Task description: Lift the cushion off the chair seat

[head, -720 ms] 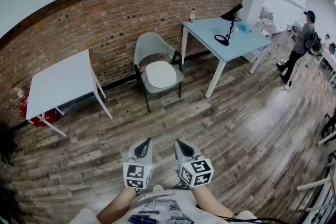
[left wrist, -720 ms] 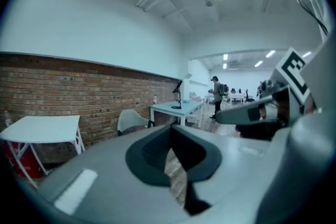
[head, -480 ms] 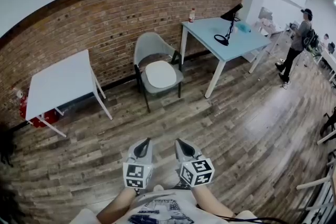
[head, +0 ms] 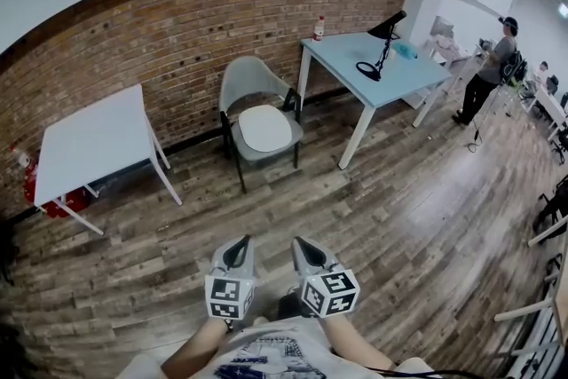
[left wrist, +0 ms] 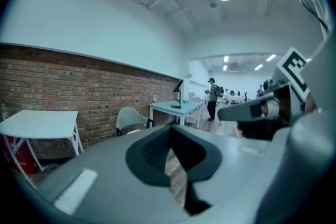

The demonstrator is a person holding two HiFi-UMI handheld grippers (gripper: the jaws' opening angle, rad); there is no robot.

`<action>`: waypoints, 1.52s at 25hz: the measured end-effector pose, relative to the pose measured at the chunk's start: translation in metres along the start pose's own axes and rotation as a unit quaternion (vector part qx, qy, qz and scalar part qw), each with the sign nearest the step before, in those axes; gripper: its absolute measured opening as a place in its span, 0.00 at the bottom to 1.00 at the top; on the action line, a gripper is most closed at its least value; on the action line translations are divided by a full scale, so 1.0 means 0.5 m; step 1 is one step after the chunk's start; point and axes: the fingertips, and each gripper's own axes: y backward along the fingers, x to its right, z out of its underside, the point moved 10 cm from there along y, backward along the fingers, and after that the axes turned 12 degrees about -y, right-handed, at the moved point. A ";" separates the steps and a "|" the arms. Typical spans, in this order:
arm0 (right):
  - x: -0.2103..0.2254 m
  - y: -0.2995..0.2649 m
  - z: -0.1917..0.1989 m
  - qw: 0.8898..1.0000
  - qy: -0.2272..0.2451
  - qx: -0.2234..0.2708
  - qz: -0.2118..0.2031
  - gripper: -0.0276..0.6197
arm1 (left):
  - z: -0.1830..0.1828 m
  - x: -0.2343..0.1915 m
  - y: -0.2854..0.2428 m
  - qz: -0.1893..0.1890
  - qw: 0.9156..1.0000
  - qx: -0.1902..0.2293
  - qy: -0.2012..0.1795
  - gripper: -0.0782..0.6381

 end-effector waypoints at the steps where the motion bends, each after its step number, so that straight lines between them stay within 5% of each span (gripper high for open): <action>1: 0.006 -0.007 -0.004 1.000 0.001 0.001 0.001 0.04 | -0.003 -0.003 -0.009 -0.001 1.000 0.001 -0.001 0.10; 12: 0.127 -0.155 -0.071 1.000 -0.010 -0.009 -0.012 0.04 | -0.007 -0.053 -0.183 -0.011 1.000 -0.023 -0.008 0.10; 28: 0.436 -0.350 -0.271 0.998 -0.023 -0.044 -0.030 0.04 | -0.096 -0.052 -0.570 -0.026 0.997 -0.065 -0.012 0.10; 38: 0.547 -0.422 -0.339 0.997 -0.025 -0.055 -0.049 0.04 | -0.128 -0.057 -0.690 -0.054 0.996 -0.071 -0.012 0.10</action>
